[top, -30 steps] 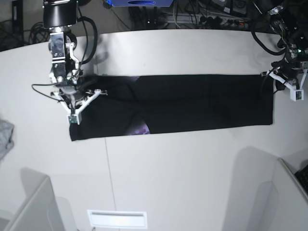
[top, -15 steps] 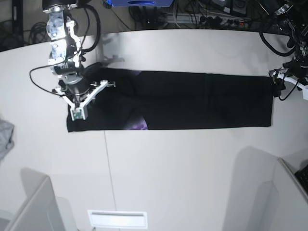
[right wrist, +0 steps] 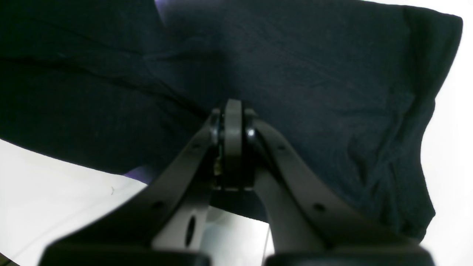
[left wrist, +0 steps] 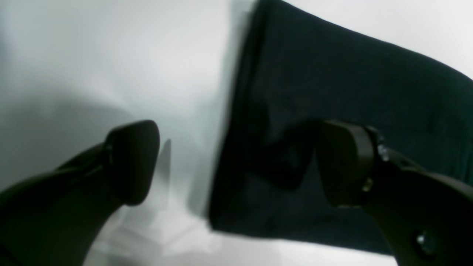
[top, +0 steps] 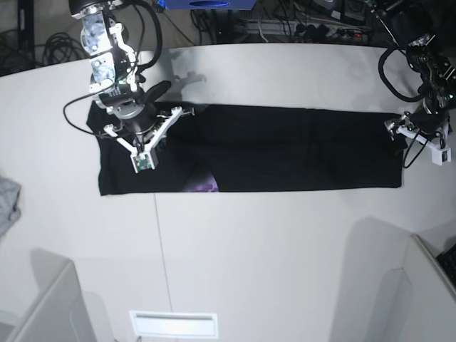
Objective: Fold the T-shirt properly
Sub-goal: 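Grasp the strip ends and pull them apart to straighten the strip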
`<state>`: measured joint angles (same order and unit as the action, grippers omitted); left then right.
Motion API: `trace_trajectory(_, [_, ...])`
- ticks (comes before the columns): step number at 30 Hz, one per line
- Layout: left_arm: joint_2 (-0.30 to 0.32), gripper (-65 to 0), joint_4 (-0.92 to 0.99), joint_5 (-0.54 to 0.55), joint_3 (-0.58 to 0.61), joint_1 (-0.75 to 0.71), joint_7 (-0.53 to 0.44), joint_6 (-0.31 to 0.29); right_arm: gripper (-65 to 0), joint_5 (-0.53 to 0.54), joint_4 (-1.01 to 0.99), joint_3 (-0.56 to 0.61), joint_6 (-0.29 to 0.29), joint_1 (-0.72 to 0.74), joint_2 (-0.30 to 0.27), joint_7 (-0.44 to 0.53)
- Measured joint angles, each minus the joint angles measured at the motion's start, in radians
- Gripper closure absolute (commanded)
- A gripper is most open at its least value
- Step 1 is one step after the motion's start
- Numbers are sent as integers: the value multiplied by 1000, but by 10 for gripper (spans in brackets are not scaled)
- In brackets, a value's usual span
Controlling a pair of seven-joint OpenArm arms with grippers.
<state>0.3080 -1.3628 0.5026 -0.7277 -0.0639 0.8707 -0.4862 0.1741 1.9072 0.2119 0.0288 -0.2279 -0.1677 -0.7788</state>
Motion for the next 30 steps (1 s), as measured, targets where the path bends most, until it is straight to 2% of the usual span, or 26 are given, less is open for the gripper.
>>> trace_trajectory(4, [2, -642, 82, 6, 10, 22, -32, 3, 0, 0, 0, 2, 0, -12, 0, 0])
trace_trajectory(5, [7, -597, 93, 12, 16, 22, -38, 3, 0, 0, 0, 2, 0, -17, 0, 1])
trace_trajectory(9, [14, -336, 121, 23, 38, 26, -51, 3, 0, 0, 0, -2, 0, -34, 0, 3])
trace_trajectory(13, [14, -18, 150, 27, 37, 26, -54, 3, 0, 0, 2, -8, 0, -41, 15, 8])
trace_trajectory(14, [14, 0, 152, 27, 34, 26, -55, 3, 0, -6, 3, -10, 0, -42, 24, 8])
trace_trajectory(21, [47, 0, 157, 24, 36, 31, -28, -5, 0, -4, 20, -4, 3, -72, 39, 8])
trace_trajectory(26, [92, 0, 156, 6, 37, 39, -10, -3, 0, 8, 77, 5, 3, -119, 83, 11])
trace_trajectory(30, [114, 0, 120, -1, 5, 34, -6, 3, 0, -1, 76, 1, 4, -116, 78, 11])
